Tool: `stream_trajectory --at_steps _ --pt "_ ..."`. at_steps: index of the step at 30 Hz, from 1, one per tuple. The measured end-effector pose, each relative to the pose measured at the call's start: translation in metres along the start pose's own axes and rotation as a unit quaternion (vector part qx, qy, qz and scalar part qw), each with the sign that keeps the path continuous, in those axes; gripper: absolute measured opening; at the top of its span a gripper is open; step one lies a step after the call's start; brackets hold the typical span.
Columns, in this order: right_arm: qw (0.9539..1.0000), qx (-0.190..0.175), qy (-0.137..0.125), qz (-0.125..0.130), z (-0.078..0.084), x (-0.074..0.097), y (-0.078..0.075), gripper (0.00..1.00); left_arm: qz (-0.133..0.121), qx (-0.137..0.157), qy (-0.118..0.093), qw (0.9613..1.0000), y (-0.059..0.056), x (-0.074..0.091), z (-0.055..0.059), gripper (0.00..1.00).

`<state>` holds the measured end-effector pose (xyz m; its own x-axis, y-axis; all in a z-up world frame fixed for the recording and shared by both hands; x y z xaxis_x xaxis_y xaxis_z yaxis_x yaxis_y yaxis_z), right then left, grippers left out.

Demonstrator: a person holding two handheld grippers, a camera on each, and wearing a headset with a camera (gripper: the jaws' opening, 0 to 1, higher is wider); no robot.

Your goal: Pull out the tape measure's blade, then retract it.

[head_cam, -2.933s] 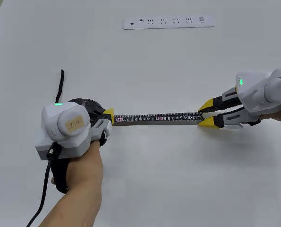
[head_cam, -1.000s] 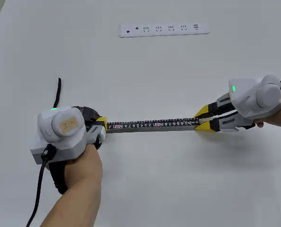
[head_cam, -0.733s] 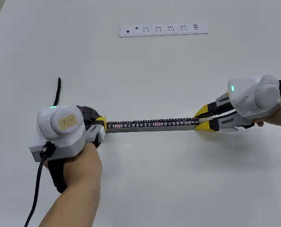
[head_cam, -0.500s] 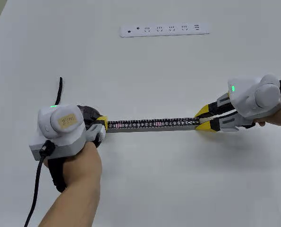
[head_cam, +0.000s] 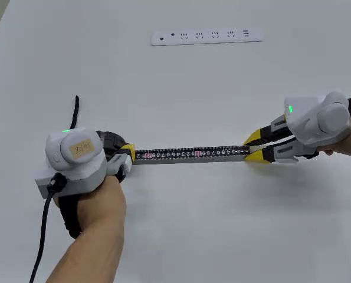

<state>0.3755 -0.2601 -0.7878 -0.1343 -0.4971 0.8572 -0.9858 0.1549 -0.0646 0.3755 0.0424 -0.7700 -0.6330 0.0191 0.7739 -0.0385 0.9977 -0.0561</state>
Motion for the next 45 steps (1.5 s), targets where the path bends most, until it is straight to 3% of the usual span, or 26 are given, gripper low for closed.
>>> stream_trajectory --at_steps 45 --pt "0.9999 0.004 -0.012 -0.006 -0.027 -0.009 0.0 0.13 0.007 0.011 0.005 0.9999 0.001 0.002 -0.003 0.59"
Point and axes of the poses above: the centre of the closed fingertips' face, and the gripper's own axes: x roughly backward along the fingers, y roughly to its left, z roughly out of its underside, the point moved 5 cm from there along x, roughly backward along the fingers, and after that the axes turned 11 degrees about y, right-handed, at the moved point
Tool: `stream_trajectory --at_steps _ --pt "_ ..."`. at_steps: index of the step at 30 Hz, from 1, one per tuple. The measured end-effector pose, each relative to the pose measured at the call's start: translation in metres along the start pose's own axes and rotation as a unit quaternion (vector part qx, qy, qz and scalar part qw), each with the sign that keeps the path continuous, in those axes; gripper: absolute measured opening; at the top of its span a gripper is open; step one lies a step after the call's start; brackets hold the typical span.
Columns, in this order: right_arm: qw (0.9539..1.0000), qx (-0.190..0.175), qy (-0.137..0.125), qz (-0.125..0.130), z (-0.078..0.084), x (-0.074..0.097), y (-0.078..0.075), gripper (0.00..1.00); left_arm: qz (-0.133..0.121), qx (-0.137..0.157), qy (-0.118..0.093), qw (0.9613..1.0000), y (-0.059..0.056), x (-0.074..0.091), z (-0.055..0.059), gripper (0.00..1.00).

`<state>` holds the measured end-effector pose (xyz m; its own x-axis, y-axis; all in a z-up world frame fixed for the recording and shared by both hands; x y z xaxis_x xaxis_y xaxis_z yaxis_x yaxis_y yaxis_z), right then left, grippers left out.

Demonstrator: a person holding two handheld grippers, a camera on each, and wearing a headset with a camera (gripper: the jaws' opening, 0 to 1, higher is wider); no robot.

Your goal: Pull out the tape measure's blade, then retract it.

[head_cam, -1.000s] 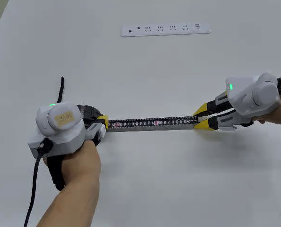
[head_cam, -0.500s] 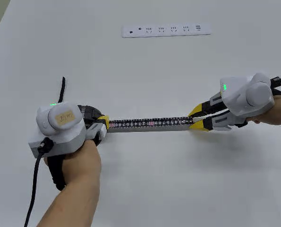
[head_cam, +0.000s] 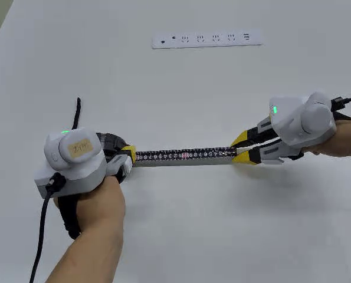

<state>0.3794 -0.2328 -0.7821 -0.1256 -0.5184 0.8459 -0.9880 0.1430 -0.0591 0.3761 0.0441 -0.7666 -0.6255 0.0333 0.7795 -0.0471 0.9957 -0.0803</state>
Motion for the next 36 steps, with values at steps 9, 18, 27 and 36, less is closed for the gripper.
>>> stream_trajectory --at_steps 9,18,27,36 --pt "1.0 0.001 -0.001 0.0 -0.005 -0.003 0.0 0.13 0.0 0.001 0.001 1.0 0.0 0.0 0.0 0.6" --pt "1.0 0.001 -0.003 -0.002 -0.01 -0.006 0.001 0.13 0.001 0.003 0.001 1.0 0.001 0.0 0.001 0.6" --pt "1.0 -0.001 -0.007 -0.004 -0.014 -0.01 0.0 0.13 0.001 0.004 0.002 1.0 0.001 0.0 0.001 0.6" --pt "0.9999 0.0 -0.009 -0.005 -0.019 -0.013 0.001 0.13 0.002 0.005 0.003 1.0 0.001 0.001 0.001 0.6"
Point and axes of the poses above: the centre of the closed fingertips' face, and the gripper's own axes: x roughly backward along the fingers, y roughly to its left, z roughly out of its underside, the point moved 5 cm from there along x, roughly backward along the fingers, and after that the axes turned 11 degrees about y, right-handed, at the moved point
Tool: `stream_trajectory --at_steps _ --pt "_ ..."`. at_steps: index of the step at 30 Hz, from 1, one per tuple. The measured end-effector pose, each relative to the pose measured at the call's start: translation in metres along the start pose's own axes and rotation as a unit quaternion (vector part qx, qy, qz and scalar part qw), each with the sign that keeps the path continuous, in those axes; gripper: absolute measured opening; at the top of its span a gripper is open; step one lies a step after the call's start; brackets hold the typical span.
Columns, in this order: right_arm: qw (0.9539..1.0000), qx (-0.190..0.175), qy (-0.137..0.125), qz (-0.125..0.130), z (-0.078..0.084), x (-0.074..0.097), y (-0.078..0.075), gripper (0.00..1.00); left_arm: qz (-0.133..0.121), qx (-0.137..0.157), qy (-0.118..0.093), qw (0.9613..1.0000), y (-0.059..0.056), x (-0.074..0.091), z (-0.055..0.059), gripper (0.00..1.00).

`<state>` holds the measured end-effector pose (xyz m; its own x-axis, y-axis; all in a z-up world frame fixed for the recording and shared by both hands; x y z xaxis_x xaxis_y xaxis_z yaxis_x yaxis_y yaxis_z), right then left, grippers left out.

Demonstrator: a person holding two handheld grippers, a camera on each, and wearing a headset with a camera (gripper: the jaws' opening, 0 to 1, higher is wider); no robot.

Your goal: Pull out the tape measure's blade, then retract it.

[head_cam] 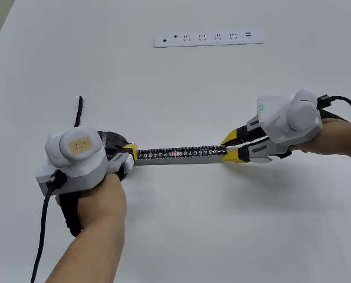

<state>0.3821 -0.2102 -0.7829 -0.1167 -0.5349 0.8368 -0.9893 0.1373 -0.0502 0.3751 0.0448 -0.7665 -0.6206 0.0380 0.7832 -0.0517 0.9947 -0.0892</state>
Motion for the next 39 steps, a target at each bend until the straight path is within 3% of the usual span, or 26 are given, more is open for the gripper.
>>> stream_trajectory --at_steps 20,39 --pt "1.0 0.001 -0.006 -0.003 -0.011 -0.007 0.001 0.13 0.002 0.0 0.002 1.0 0.0 0.0 0.0 0.6" --pt "0.9998 0.001 -0.017 -0.01 -0.033 -0.022 0.003 0.13 0.004 0.003 0.003 1.0 0.001 0.001 0.0 0.6"
Point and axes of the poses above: the centre of the closed fingertips' face, and the gripper's own axes: x roughly backward along the fingers, y roughly to its left, z roughly out of its underside, the point moved 5 cm from there along x, roughly backward along the fingers, and after that the axes turned 11 degrees about y, right-handed, at the moved point
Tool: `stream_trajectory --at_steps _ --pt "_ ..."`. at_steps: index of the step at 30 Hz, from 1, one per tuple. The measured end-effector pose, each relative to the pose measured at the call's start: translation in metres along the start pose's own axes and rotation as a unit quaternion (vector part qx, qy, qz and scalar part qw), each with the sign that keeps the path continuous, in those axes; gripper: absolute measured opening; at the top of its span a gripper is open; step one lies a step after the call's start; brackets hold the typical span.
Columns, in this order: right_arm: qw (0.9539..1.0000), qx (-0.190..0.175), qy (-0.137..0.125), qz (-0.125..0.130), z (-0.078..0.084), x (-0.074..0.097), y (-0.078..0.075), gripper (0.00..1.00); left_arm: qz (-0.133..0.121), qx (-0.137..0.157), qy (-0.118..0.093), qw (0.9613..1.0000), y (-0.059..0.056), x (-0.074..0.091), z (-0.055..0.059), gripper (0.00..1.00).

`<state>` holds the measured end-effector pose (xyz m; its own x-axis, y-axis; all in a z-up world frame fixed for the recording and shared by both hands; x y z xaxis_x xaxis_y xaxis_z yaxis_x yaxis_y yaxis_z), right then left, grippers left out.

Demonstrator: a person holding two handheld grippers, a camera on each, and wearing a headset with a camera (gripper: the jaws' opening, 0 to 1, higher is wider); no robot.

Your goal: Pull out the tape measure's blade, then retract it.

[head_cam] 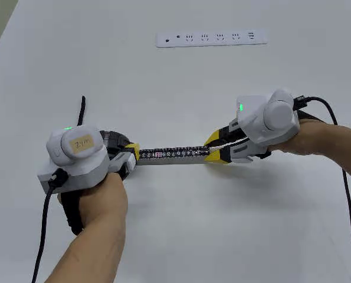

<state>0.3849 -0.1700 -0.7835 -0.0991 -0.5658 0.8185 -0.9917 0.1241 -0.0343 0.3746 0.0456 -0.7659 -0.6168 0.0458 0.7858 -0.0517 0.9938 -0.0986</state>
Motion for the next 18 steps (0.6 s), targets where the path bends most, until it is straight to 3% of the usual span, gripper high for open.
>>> stream_trajectory --at_steps 18 --pt "1.0 0.002 -0.009 -0.003 -0.019 -0.016 -0.002 0.13 0.002 0.003 0.001 1.0 0.0 0.0 -0.001 0.6"
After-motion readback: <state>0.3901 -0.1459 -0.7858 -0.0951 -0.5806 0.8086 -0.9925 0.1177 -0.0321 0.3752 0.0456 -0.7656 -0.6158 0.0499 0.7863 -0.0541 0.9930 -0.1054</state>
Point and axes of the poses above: the centre of the closed fingertips' face, and the gripper's own axes: x roughly backward along the fingers, y roughly to its left, z roughly out of its underside, the point moved 5 cm from there along x, roughly backward along the fingers, and after that the axes turned 11 degrees about y, right-handed, at the moved point
